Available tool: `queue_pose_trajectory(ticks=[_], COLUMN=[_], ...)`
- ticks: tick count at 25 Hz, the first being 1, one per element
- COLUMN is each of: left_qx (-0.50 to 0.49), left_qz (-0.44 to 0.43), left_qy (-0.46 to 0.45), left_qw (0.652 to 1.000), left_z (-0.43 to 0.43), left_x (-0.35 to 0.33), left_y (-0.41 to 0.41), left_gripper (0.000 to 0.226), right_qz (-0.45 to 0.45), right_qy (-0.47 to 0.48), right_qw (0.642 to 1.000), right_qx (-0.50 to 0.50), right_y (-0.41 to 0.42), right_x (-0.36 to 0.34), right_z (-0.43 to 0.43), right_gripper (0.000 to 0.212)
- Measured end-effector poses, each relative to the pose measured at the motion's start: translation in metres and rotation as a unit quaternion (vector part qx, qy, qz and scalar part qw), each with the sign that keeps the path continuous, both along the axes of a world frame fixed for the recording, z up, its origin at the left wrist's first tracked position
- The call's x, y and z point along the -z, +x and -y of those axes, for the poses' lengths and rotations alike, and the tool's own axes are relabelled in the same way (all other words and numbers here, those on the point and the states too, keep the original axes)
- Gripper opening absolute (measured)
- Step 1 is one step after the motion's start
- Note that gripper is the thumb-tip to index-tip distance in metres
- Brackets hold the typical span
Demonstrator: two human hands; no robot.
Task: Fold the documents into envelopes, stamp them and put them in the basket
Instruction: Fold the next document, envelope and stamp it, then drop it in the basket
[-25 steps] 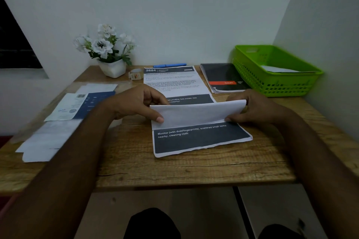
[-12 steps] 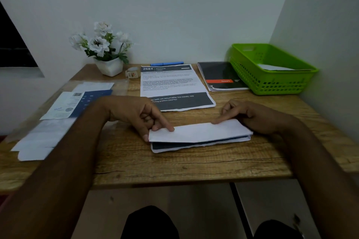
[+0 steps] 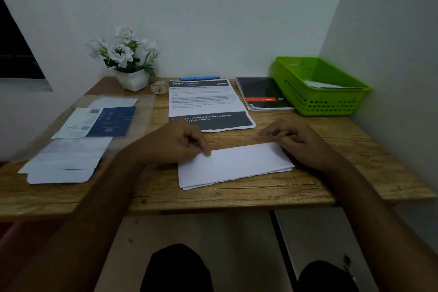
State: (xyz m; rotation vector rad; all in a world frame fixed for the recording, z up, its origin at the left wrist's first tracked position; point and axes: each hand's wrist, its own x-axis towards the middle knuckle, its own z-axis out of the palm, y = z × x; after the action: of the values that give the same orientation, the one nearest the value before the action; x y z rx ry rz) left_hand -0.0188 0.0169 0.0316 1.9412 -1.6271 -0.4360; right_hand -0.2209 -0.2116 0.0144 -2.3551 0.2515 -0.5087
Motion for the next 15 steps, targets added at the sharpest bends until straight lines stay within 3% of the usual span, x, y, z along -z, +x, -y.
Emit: queue_pose_trajectory(ticks=[3,7,15], left_qx=[-0.059,-0.127,-0.126], left_qz=[0.113,0.228,0.212], left_qy=[-0.055,-0.016,0.03], left_qw=[0.99,0.965,0.969], left_z=[-0.003,-0.006,-0.006], left_x=[0.013,0.032,0.037], left_y=[-0.031,-0.063,-0.048], left_gripper=[0.017,0.067,0.057], right_qz=[0.052,-0.068,-0.159], right_qy=[-0.045,-0.182,-0.212], right_qw=[0.998,0.979,0.962], right_qx=[-0.003,-0.068,-0.059], right_y=[0.002,0.01,0.015], right_x=[-0.001,0.015,0.018], right_z=[-0.029,-0.066,-0.05], right_gripper=[0.033,0.047,0.053])
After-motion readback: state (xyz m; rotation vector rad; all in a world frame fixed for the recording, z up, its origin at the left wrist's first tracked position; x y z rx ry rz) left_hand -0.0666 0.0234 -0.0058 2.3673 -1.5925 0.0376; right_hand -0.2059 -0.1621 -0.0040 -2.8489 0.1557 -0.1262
